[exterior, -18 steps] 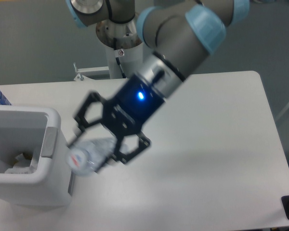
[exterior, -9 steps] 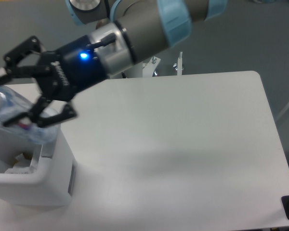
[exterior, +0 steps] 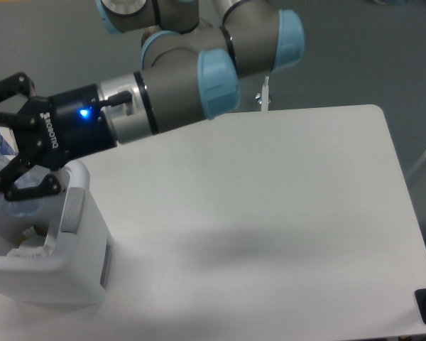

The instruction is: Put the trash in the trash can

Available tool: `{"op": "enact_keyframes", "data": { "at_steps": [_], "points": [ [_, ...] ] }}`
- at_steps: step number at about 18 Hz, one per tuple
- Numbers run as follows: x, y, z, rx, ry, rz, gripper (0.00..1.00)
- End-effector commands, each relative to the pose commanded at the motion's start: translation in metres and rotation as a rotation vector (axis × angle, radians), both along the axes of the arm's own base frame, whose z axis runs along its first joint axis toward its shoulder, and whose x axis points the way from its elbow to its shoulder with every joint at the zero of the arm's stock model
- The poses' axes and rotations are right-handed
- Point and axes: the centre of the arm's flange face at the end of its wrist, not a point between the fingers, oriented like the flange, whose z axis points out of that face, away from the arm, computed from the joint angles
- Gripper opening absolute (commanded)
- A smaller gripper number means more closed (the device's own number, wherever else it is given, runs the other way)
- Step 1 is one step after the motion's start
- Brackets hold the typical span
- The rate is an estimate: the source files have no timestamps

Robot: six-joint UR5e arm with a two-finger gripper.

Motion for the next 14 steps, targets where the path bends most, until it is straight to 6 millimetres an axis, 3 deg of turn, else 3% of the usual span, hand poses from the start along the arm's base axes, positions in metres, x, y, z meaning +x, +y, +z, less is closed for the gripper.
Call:
{"op": "enact_keyframes", "data": {
  "at_steps": [3, 6, 12, 14],
  "points": [
    [0.006, -0.004, -0.011, 0.007, 0.008, -0.004, 0.73],
    [0.008, -0.007, -0.017, -0.007, 0.011, 0.001, 1.00],
    [0.001, -0.012, -0.016, -0.050, 0.054, 0.047, 1.00],
    [-0.028, -0.025, -0.012, -0.078, 0.071, 0.115, 1.00]
  ]
}}
